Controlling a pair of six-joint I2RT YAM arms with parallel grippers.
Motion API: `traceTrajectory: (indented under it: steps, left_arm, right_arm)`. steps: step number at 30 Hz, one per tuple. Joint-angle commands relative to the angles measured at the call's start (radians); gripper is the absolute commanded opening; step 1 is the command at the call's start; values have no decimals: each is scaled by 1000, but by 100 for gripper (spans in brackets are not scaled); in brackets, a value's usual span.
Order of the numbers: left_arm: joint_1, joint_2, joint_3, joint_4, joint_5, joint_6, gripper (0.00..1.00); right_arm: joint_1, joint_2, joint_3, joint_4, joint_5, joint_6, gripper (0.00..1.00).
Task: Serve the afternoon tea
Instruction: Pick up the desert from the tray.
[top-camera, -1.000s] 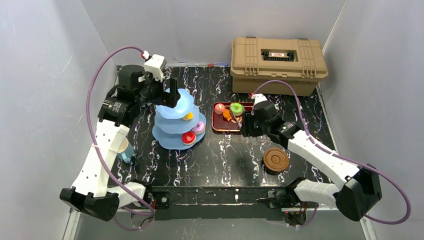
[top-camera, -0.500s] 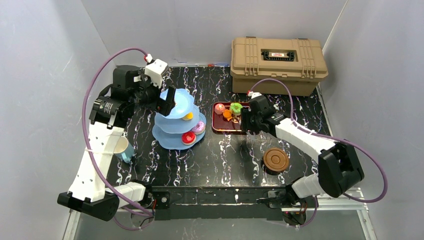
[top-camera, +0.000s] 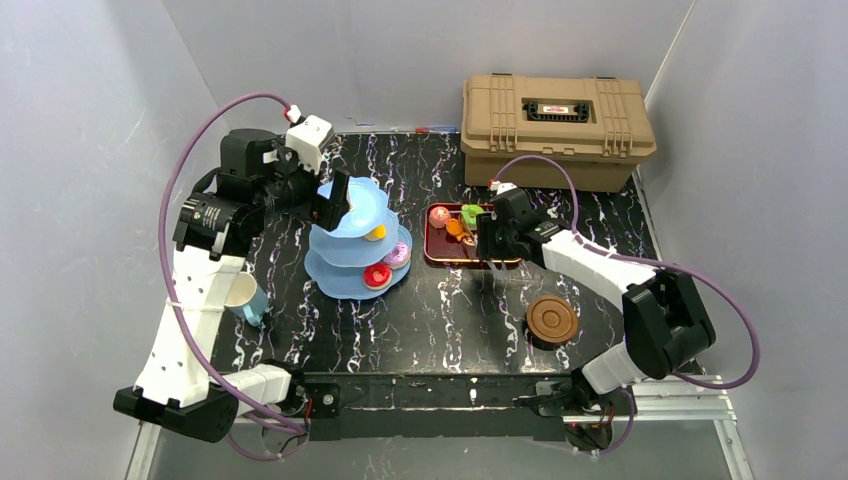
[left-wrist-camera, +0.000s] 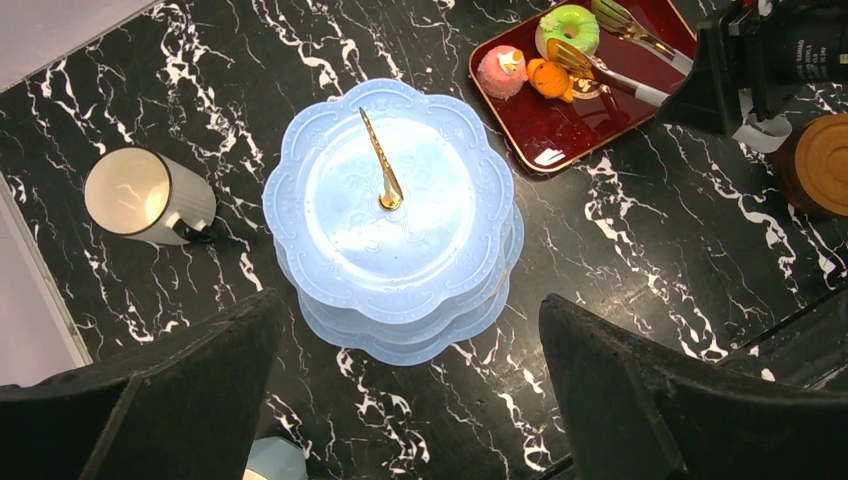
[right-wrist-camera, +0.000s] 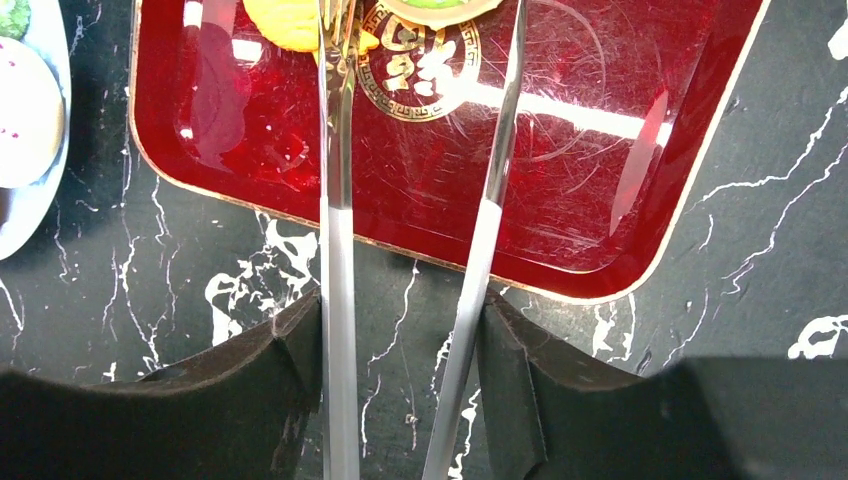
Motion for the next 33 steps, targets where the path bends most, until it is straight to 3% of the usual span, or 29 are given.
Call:
traceTrajectory:
  steps: [1,6,15,18,26,33]
  left_arm:
    - [5,-21,35,-14,19,-10,98]
    - [4,-21,36,-14,20,-11,98]
    - [5,-18,46,-14,24,-7,98]
    - [4,-20,36,-15,22,-3,98]
    - [4,-27,29,-11,14,0,98]
    - [4,-25,37,-10,10,-2,98]
  right_arm:
    - [-17,23,61,42,14,-36,59]
    - [-21,48,77,35,2,-52,55]
    - [-21,13,78,7,-26,-81,19]
    - [-21,-24,73,-4,-27,-87,13]
    - [-21,-145,93,-69,-49,-91,7]
    - [28,-220,87,-107,-166,-38,4]
